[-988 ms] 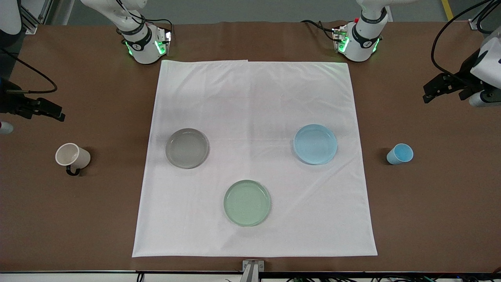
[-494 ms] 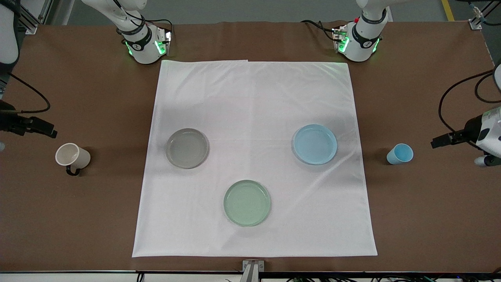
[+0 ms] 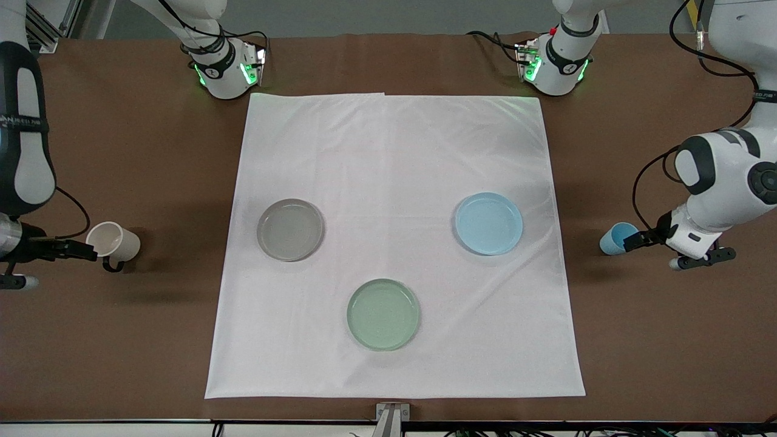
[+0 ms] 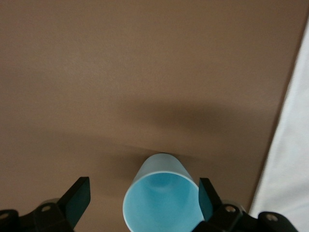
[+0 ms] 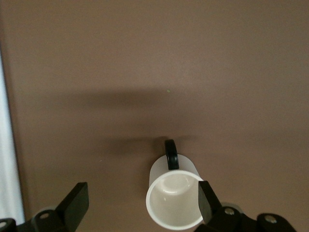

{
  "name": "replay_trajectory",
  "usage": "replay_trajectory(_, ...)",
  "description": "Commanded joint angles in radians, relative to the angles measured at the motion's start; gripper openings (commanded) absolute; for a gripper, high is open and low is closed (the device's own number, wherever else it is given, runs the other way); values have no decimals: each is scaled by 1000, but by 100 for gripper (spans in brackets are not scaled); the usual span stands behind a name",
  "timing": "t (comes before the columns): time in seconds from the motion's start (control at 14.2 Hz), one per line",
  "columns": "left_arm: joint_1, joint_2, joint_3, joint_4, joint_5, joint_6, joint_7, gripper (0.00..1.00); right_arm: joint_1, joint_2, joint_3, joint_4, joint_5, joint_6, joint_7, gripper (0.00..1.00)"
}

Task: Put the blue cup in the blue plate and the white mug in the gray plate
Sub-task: 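Grasp the blue cup with the left gripper while the right gripper grasps the mug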

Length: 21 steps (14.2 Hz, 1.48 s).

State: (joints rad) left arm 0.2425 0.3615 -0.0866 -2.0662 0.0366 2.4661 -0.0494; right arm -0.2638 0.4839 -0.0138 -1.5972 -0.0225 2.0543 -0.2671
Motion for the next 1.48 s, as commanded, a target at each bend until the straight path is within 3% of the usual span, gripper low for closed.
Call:
replay_trajectory(0.0, 26, 23, -5, -18, 23, 48, 28, 92, -25, 80, 12, 14, -16, 88, -88, 100)
replay_trajectory(0.35, 26, 20, -7, -42, 23, 45, 34, 86, -51, 151, 12, 16, -31, 158, -196, 98)
replay_trajectory(0.78, 26, -19, -10, -42, 23, -15, 34, 86, -66, 183, 12, 5, -33, 149, -195, 81)
replay_trajectory(1.41, 27, -50, -15, -45, 23, -84, 36, 85, -71, 194, 12, -24, -31, 133, -192, 64)
